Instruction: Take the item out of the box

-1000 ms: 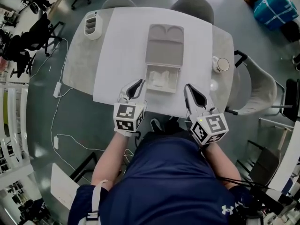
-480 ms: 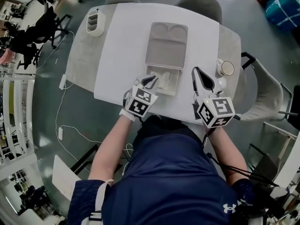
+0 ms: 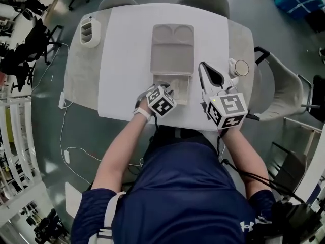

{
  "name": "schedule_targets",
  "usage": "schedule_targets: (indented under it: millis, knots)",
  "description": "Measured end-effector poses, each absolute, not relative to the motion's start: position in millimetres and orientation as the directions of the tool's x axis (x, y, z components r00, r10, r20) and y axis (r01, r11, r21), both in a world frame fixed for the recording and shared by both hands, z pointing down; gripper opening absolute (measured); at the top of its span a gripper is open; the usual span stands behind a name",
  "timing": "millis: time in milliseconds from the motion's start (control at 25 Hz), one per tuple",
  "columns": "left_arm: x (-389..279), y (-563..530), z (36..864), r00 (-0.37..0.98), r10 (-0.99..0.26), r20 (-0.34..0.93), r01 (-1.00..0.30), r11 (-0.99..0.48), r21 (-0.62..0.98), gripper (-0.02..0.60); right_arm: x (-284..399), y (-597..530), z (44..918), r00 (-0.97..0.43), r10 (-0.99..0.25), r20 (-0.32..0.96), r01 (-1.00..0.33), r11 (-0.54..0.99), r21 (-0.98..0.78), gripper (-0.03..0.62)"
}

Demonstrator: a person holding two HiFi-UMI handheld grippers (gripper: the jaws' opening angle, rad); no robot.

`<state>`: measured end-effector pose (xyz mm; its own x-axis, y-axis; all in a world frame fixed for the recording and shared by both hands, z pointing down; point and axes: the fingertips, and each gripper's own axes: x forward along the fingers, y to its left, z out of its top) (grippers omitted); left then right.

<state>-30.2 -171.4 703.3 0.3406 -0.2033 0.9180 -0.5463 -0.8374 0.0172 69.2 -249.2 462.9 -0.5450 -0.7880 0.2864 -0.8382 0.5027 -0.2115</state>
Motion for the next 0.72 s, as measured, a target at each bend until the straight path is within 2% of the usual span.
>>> schedule_targets:
  millis: [160,400,720]
  knots:
    - [-34.2,-166.6,724.3,0.289,-0.129,0.949,-0.493,-0.869,0.032,0.104,72.8,-242.3,470.0,-0.502,-0.807,0.311,-0.864,0.452,-0.221,0.002]
    - [-32.6,-170.2,737.5,0.231,-0.113,0.966,-0.415,-0.910,-0.007,0.103,88.6,-229.1,479.4,-0.429,-0.840,0.332,-0.901,0.369,-0.228,0.002]
    - [-28.0,-167.8,742.4,0.220,-0.070,0.973,-0.345,-0.938,0.011,0.062,110.5,-209.4,480.5,-0.342,-0.877,0.337,-0.932,0.270,-0.242,0.002]
